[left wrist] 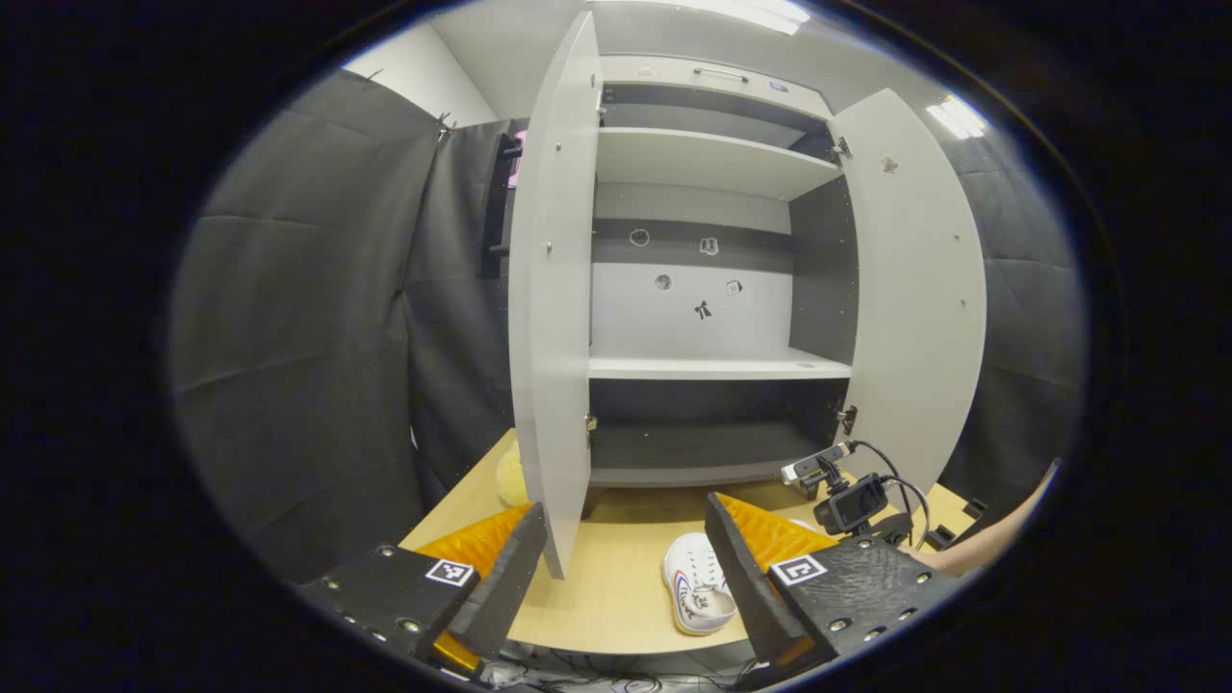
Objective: Grab one shoe with the right hand and put it into the shoe cabinet, grab the other shoe with the left hand and put it into the shoe cabinet; then close the right door with the right hand and the left door with the left hand.
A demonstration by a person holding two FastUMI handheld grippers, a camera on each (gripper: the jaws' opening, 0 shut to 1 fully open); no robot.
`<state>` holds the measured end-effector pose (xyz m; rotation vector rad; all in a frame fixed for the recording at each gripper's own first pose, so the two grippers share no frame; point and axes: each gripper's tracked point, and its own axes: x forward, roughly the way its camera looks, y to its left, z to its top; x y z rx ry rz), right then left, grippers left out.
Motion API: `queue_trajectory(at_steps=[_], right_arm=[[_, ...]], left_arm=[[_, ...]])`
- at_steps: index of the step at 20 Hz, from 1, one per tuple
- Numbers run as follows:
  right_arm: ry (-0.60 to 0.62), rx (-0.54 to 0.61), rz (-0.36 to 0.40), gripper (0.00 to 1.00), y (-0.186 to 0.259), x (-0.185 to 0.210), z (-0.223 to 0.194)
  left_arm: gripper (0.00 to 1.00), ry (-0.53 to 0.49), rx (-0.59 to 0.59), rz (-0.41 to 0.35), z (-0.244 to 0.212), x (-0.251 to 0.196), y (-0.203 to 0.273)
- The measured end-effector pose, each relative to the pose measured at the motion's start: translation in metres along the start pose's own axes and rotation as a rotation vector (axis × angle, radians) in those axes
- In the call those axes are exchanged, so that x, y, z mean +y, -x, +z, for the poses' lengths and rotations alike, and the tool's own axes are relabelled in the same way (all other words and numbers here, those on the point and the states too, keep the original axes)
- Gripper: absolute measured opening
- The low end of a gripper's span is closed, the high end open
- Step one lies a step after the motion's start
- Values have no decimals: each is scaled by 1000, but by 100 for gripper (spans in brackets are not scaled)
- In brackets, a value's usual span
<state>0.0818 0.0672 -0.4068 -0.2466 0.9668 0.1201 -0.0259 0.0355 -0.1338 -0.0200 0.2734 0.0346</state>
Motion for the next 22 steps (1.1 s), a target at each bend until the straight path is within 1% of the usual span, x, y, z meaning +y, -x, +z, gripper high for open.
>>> queue_trajectory(at_steps=[1,2,3,4,5,7,11,12,14,15,19,22], right_arm=[[-5,12,28,23,2,0,1],[-51,24,52,23,17,-1,4],[-76,35,78,8,-1,-2,2],[-81,30,94,8,8,-4,1],[-74,37,106,2,-2,-2,0],[-47,41,117,2,9,-4,-2],[-36,18,127,2,31,-10,-5],[-39,18,135,2,39,-10,-9],[-54,8,148,2,55,-10,-17],[-56,1,151,2,64,-11,-20],[-36,-63,129,2,103,-16,-23],[-69,-107,131,2,133,-16,-18]], left_arm=[[95,-5,10,-3,-2,-1,1],[100,-13,23,-4,-6,-3,3],[100,-20,25,-4,-7,-4,3],[100,-23,24,-6,-7,-4,5],[95,-22,24,-7,-6,-4,6],[95,-15,21,-14,-3,-6,7],[95,-35,-3,-30,6,-12,9],[100,-41,-11,-39,7,-16,9],[100,-53,-24,-53,11,-22,9],[95,-56,-27,-61,12,-24,8],[95,-51,-19,-100,9,-36,4],[95,-66,-12,-129,5,-43,0]])
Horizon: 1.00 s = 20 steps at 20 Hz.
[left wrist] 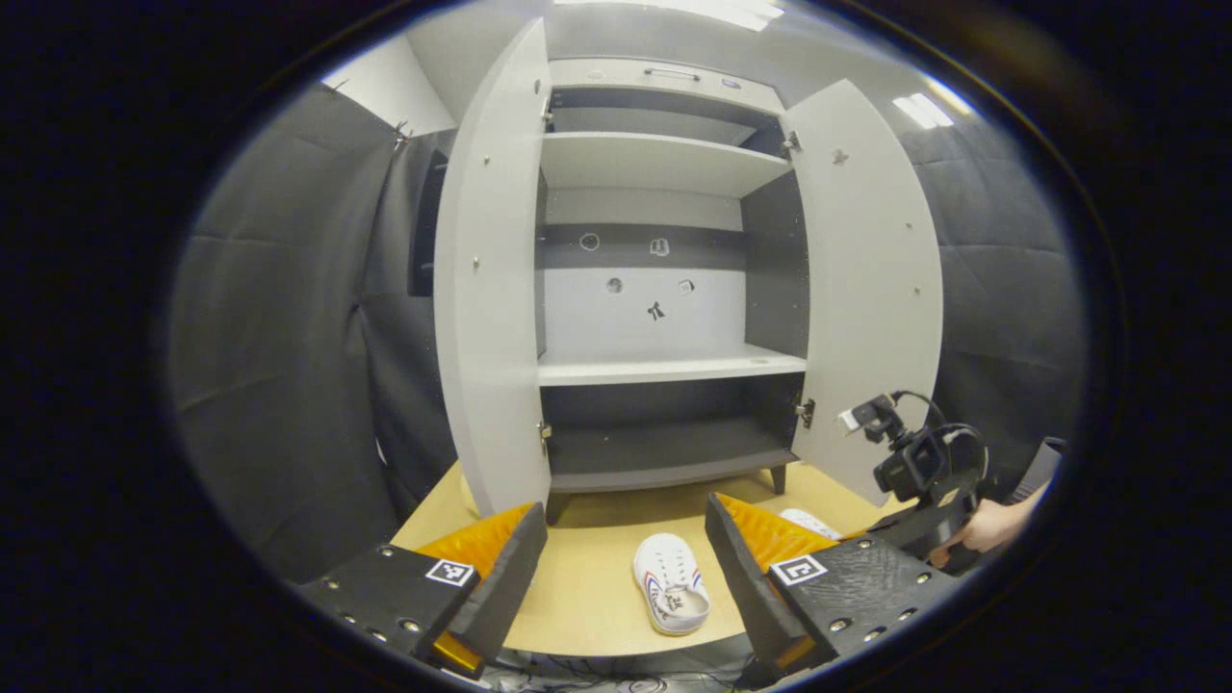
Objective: Grab one shoe with the right hand and put it into the shoe cabinet, grab the other shoe with the left hand and put it into the shoe cabinet; then close the right door with the right hand and the left door with the left hand.
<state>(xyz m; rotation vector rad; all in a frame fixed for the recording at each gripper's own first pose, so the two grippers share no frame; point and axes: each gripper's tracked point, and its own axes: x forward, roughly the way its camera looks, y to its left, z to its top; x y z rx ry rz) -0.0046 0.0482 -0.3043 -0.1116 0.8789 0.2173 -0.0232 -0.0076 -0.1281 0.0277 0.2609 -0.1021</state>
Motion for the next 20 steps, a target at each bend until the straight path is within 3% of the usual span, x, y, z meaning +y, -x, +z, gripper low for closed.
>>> queue_trajectory(at_steps=[5,9,13,15,16,20], right_arm=[[-33,-124,14,2,48,9,33],[-43,-236,45,2,83,18,82],[-38,-366,87,2,110,27,146],[-30,-427,94,2,116,27,180],[-19,-463,96,2,119,26,197],[9,-578,74,2,114,16,265]], left_arm=[[95,5,7,-51,-2,-10,-7],[95,-1,2,-85,-1,-15,-9],[95,1,-19,-102,2,-16,-9],[100,15,-11,-101,0,-16,-8],[95,26,-9,-97,-1,-16,-9],[95,76,5,-110,-9,-20,-11]])
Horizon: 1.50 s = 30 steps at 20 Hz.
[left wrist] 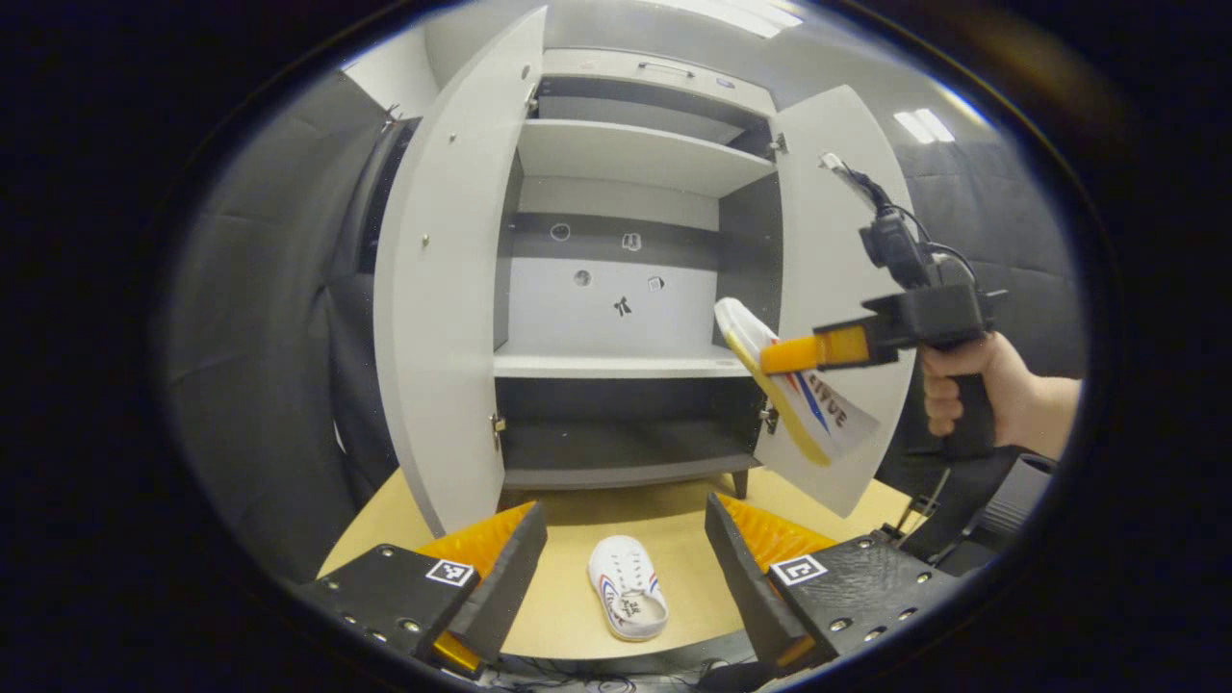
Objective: Grab one shoe with the right hand and put it into the shoe cabinet, grab the other shoe with the left hand and put it into the shoe cabinet; then close the right door with the right hand and the left door with the left hand.
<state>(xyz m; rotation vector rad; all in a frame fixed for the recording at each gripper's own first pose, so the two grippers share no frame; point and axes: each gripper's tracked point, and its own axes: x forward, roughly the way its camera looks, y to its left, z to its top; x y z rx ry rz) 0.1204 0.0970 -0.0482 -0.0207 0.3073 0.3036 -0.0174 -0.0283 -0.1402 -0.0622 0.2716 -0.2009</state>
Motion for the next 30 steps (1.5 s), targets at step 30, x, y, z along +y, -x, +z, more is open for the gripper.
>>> queue_trajectory(at_steps=[30], right_arm=[[-145,-149,-44,6,-261,-53,125]], left_arm=[[100,21,9,416,63,31,-48]])
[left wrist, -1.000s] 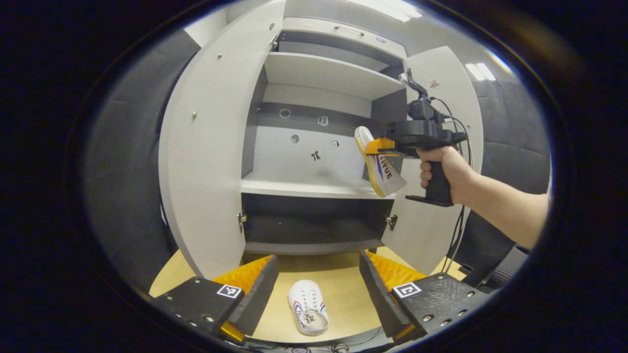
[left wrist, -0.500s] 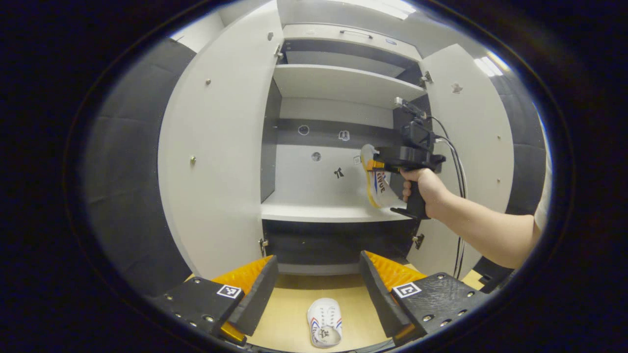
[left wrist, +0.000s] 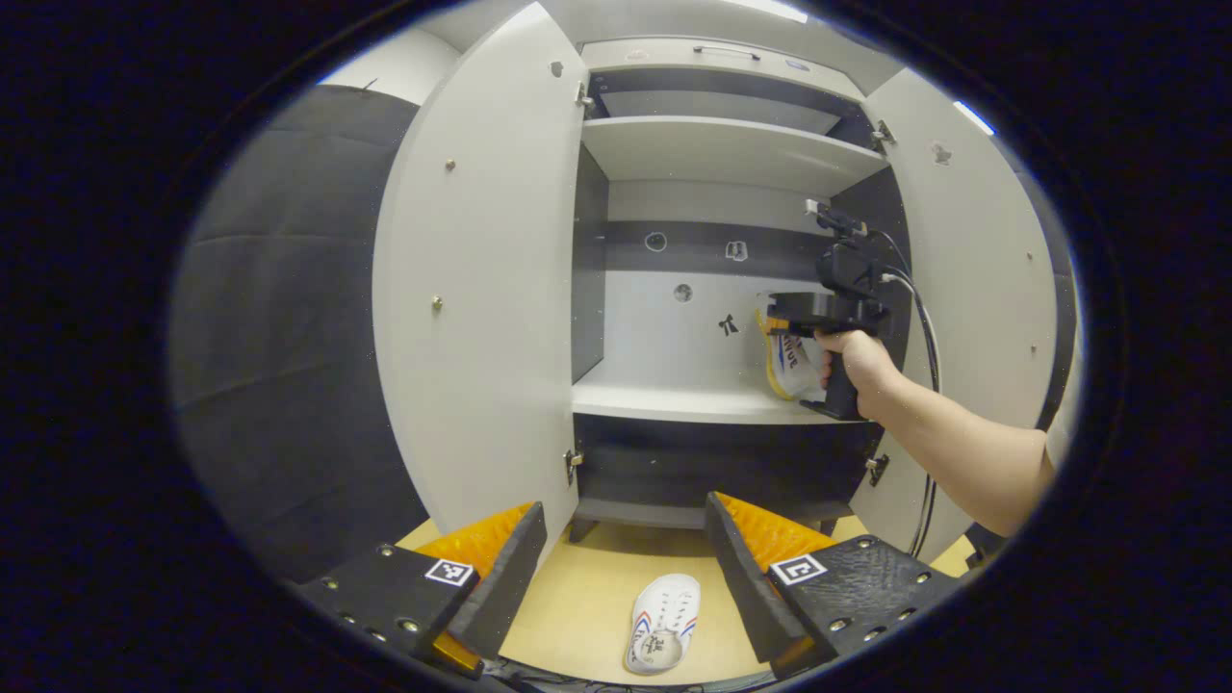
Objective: Grab one shoe with the right hand and put it into the shoe cabinet, grab the other shoe with the left hand and put it into the shoe cabinet; then close the right door with the right hand and the left door with the left hand.
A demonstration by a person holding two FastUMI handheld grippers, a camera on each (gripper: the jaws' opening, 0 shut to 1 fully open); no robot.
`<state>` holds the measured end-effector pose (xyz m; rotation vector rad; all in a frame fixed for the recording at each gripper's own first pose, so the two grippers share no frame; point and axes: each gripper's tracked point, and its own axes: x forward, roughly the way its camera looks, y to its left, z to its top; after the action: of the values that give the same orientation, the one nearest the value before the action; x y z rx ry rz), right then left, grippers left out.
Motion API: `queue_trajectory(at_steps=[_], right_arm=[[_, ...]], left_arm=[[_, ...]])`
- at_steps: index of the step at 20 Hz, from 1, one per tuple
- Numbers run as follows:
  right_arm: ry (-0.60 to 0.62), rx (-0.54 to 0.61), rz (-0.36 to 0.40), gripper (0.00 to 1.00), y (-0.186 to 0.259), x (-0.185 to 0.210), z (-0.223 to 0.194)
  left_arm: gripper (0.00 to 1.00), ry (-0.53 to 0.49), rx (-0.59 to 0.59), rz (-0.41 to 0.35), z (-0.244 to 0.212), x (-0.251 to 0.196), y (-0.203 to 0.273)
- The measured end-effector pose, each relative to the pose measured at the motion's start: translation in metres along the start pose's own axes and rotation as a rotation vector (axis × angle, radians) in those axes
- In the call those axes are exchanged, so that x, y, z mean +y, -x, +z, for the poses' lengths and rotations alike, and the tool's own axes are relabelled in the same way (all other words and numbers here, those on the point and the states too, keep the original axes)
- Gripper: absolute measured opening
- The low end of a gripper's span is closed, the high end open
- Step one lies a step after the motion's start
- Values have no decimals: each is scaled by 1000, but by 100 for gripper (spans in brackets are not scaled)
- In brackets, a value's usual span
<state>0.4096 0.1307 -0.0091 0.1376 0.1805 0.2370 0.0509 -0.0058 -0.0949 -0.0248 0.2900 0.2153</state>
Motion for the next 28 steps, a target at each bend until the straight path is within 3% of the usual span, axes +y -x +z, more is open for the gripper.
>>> queue_trajectory(at_steps=[1,3,5,6,7,13,18,19,20,22,24,25,28], right_arm=[[-3,13,2,6,-5,0,-4],[3,-3,32,23,-7,5,-2],[20,-22,28,69,2,5,1],[29,-35,20,92,10,5,1],[44,-50,15,98,17,6,2],[81,-94,-20,98,80,2,5],[86,-105,-72,98,144,-1,-6],[88,-104,-83,95,159,-2,-11],[92,-100,-91,98,174,-2,-17],[101,-101,-102,94,205,-1,-28],[110,-93,-129,98,236,-6,-41],[105,-75,-146,98,252,-9,-52],[80,-29,-182,98,298,-18,-80]], left_arm=[[100,8,-6,8,2,1,1],[95,17,-5,9,1,3,0],[95,29,1,2,-4,2,-6],[100,34,1,-1,-6,2,-9],[100,33,3,-11,-9,0,-12],[95,-31,19,-135,-27,-9,-31],[95,-58,80,-253,-58,-11,-44],[100,-64,98,-276,-66,-13,-48],[95,-72,125,-309,-79,-18,-51],[95,-128,194,-344,-107,-18,-58],[100,-156,247,-383,-136,-24,-67],[95,-161,279,-407,-150,-27,-70],[95,-168,372,-451,-195,-33,-85]])
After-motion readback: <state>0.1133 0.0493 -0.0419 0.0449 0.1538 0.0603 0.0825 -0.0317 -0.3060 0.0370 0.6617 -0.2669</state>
